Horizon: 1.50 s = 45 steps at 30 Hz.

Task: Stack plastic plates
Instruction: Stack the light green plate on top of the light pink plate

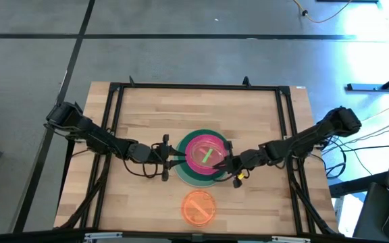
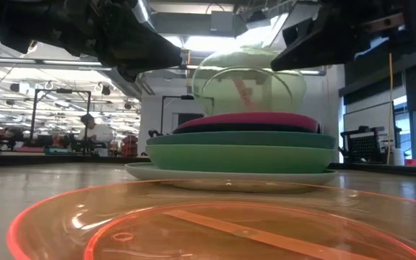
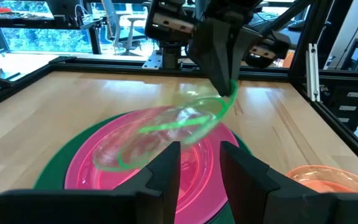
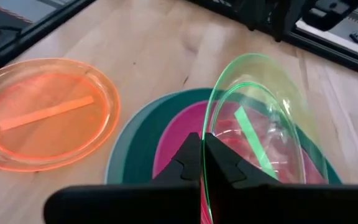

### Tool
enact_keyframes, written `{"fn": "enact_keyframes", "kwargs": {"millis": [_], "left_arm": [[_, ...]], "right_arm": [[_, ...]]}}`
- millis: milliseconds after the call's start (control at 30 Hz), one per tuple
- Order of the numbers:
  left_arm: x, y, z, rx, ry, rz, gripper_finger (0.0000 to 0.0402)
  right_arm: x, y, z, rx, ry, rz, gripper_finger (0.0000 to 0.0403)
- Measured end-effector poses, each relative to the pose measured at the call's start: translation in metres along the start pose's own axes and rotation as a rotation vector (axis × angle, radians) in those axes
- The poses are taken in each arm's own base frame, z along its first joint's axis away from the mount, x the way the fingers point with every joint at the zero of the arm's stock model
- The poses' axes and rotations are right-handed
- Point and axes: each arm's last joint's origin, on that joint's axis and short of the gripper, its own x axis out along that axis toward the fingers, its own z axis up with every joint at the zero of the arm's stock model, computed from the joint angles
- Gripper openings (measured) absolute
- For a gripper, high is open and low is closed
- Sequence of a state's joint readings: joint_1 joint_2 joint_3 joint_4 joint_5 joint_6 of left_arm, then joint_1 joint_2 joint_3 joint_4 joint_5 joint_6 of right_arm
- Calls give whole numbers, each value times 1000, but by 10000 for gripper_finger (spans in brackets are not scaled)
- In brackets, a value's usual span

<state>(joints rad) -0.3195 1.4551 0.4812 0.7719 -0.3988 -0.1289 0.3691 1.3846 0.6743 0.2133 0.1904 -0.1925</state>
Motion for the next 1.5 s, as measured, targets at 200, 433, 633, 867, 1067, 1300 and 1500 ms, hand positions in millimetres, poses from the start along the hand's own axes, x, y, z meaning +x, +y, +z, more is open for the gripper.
{"fn": "enact_keyframes", "kwargs": {"millis": [200, 433, 633, 867, 1067, 1300, 1500], "left_arm": [[0, 0, 0, 0, 0, 0, 105], [0, -1, 0, 2, 0, -4, 105], [0, 0, 0, 3, 0, 2, 105], [0, -1, 0, 2, 1, -8, 105], [0, 0, 0, 5, 1, -8, 105], [0, -1, 0, 4, 4, -29, 105], [0, -2, 0, 4, 10, -78, 105]], "right_arm": [[4, 7, 0, -6, -20, 24, 0], [4, 11, 1, 0, -30, 49, 0], [6, 18, -2, -43, -4, 73, 0], [17, 8, -17, -49, 115, -42, 0], [26, 9, -25, -19, 143, -40, 1], [31, 6, -29, 63, 147, -55, 34], [27, 8, -23, 63, 115, -25, 116]]}}
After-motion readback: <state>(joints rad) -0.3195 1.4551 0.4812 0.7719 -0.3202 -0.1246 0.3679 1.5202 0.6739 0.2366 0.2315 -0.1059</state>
